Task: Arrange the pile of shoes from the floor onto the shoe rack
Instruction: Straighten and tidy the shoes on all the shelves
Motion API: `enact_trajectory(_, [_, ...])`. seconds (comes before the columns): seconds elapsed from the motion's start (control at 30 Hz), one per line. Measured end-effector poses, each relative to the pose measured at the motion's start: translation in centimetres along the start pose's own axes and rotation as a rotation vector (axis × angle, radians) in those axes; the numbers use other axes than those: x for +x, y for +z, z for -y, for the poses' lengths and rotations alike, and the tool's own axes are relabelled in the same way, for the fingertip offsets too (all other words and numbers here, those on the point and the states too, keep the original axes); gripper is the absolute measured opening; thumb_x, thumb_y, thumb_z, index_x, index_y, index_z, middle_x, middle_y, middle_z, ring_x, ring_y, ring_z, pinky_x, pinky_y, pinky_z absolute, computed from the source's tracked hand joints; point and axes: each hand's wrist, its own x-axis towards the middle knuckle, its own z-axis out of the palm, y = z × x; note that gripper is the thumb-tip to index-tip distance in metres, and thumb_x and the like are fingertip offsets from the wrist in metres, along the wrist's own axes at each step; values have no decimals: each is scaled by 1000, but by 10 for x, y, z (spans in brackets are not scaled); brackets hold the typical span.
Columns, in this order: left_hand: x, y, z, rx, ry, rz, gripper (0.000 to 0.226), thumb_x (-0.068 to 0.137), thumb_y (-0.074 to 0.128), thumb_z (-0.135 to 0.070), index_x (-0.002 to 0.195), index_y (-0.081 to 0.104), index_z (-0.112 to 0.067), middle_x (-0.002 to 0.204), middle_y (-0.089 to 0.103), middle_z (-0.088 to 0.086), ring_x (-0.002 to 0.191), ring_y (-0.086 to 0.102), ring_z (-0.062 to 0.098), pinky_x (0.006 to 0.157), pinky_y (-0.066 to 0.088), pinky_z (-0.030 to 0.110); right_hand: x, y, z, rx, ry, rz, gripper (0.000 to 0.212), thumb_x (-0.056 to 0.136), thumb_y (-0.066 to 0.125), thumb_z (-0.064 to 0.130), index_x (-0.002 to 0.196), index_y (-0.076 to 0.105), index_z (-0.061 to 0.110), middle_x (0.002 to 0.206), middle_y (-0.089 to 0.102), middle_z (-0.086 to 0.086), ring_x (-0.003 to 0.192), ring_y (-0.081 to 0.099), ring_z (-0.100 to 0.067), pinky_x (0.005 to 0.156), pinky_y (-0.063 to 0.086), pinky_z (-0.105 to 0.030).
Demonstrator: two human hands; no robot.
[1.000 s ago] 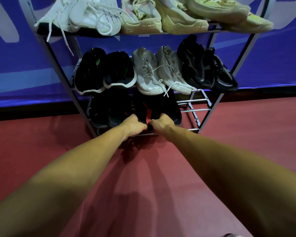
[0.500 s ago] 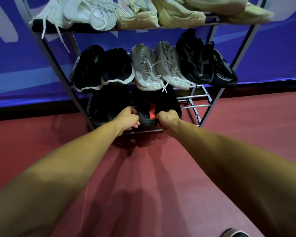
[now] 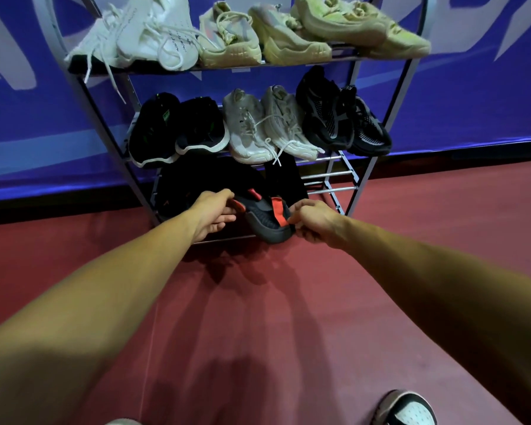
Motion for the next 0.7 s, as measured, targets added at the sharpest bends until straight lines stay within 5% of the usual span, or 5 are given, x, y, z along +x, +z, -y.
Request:
enact_trajectory(0.13, [5,-5,4,-33,-29,-61,32,99,51,-39,110,66,-14,102,76,7,99,72,22,54,39,22,-2,1,1,-15,-12,26,24,86,54,-3,83,56,21,61,46,-5,53,39,-18,51,22,-25])
enact_trajectory(0.37, [24,-29,5,-90,20,-295,51,94,54,-46,130,48,-10,104,69,10,65,67,19,38,30,19,4,8,5,-33,-65,85,23,83,56,1,89,64,22,62,50,-3,53,44,-17,53,23,-26])
enact_trajectory(0.57, [38,-45,17,-169,-26,-288,45,94,43,-22,136,44,-8,108,70,16,64,68,21,36,30,15,10,11,8,75,-84,-4,19,91,56,4,101,68,15,56,44,-1,40,38,-11,41,23,-20])
enact_trajectory(0.63, [41,-49,22,-198,-55,-296,54,89,40,-16,142,36,-8,115,67,20,64,70,26,35,32,16,16,14,10,145,-97,-81,4,96,61,14,97,64,12,55,44,-1,34,38,-6,35,25,-19])
enact_trajectory(0.7, [45,-52,26,-230,-81,-311,60,88,36,-11,148,29,-9,124,64,23,63,71,29,35,34,17,25,20,12,131,-85,-180,28,91,67,40,82,62,14,60,53,-2,42,45,-9,41,29,-21])
